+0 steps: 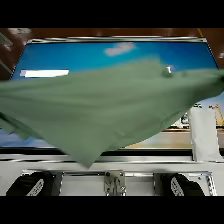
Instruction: Fold the shirts.
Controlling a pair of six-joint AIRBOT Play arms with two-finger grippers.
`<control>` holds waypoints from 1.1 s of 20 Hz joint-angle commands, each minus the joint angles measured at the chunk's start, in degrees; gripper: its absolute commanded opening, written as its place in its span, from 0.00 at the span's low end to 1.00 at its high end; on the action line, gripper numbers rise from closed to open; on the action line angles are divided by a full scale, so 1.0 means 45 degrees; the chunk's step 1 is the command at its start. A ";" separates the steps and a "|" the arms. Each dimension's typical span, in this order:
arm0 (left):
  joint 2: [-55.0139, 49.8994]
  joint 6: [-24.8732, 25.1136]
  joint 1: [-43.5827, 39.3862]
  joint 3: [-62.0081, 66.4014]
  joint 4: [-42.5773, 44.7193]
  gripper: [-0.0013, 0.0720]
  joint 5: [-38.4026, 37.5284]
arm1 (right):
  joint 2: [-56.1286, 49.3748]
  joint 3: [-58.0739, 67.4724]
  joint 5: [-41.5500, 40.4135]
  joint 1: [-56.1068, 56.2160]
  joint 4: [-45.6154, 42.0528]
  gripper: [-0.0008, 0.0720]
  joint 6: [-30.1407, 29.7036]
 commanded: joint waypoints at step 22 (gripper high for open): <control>-0.5901 0.0189 -0.0597 -1.0258 -0.6076 0.07 0.9734 | -0.9413 -0.6343 -1.2449 0.1360 0.6776 0.16 -0.0238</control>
